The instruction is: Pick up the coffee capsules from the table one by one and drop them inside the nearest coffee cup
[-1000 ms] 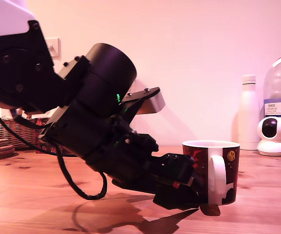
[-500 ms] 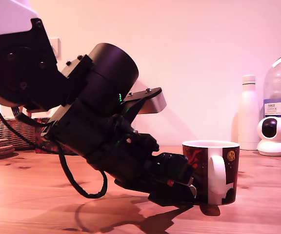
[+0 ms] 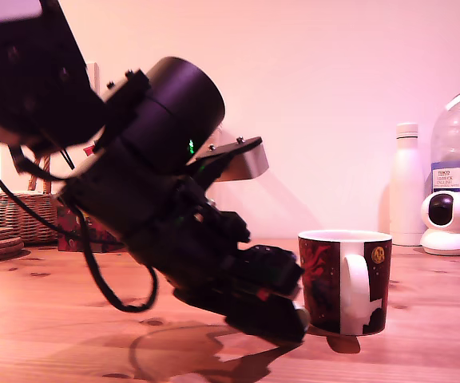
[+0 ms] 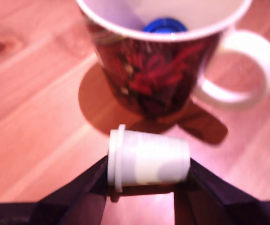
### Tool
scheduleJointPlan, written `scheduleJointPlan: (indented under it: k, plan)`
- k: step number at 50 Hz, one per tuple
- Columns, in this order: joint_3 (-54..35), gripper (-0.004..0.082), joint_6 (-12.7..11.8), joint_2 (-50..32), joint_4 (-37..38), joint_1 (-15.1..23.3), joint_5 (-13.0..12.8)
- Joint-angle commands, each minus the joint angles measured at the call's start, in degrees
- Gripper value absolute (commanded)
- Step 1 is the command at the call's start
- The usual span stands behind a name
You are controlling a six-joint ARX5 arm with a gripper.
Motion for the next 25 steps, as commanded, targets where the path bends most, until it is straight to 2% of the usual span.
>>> scheduleJointPlan:
  k: [1, 7, 25]
  plan:
    - [-0.6, 0.0319, 0.9, -1.6, -1.8, 0.0, 0.0]
    - [-0.6, 0.0319, 0.9, -4.2, -4.5, 0.1, 0.0]
    - [-0.7, 0.0319, 0.9, -15.2, -6.3, 0.1, 0.0]
